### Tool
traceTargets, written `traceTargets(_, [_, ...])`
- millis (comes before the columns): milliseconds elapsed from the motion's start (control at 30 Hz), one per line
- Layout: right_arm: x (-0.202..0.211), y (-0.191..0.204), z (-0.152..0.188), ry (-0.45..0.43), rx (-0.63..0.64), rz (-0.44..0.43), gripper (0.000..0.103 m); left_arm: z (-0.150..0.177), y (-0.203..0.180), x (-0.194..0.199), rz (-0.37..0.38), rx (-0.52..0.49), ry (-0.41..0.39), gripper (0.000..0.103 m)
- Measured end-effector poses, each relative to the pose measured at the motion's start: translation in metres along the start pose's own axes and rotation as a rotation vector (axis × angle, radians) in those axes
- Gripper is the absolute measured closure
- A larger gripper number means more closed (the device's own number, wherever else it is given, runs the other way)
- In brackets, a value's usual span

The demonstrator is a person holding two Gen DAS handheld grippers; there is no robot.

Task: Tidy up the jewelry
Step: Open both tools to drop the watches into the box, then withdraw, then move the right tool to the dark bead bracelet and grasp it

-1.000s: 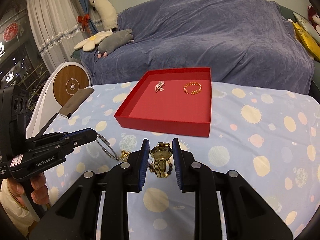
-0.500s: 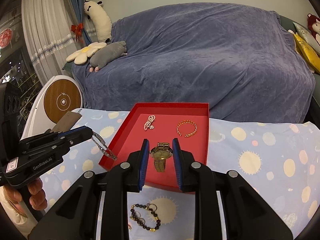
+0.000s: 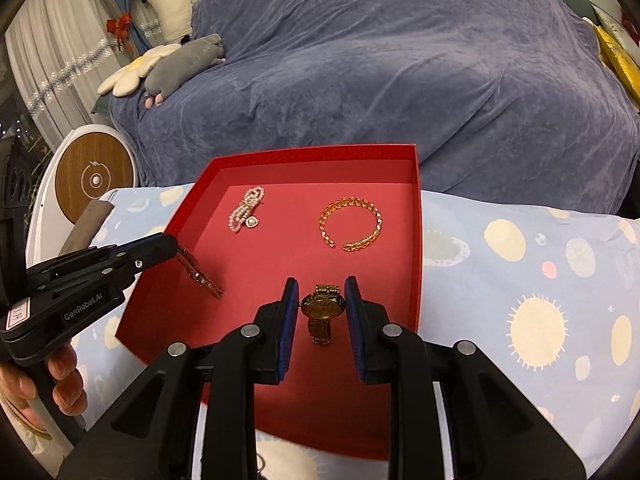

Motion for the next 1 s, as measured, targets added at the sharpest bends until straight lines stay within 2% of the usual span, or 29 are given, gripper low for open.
traceTargets(100, [-0.009, -0.005, -0.008, -0.043, -0.008, 0.033, 0.077, -0.010, 0.004, -0.010, -0.036, 0.006, -0.044, 0.093])
traceTargets(167, [-0.004, -0.009, -0.014, -0.085, -0.026, 0.041, 0.066, -0.019, 0.007, -0.011, -0.058, 0.012, -0.069, 0.082])
traceTargets(233, [0.003, -0.013, -0.018, -0.116, -0.041, 0.041, 0.064, -0.023, 0.011, -0.007, -0.074, 0.030, -0.092, 0.066])
traceTargets(400, [0.037, -0.011, -0.013, -0.146, -0.035, 0.021, 0.064, -0.021, 0.021, 0.019, -0.084, 0.044, -0.118, 0.065])
traceTargets(600, [0.090, 0.005, 0.008, -0.163, -0.009, -0.010, 0.064, -0.001, 0.031, 0.064, -0.085, 0.071, -0.116, 0.065])
traceTargets(800, [0.137, 0.024, 0.042, -0.174, 0.026, -0.017, 0.063, 0.034, 0.028, 0.105, -0.103, 0.059, -0.096, 0.065])
traceTargets(1000, [0.158, 0.036, 0.085, -0.157, 0.022, -0.018, 0.063, 0.079, 0.021, 0.127, -0.109, 0.056, -0.075, 0.065])
Point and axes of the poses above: each gripper's, at about its wrist camera, not at the fingertips, and x roughly against the way its jaws point, y to its left, z to its underside, the point moved 4 cm from there along -x, roughly the way its jaws point, and after that the axes turned 6 degrees about -y, right-handed, at the moved point
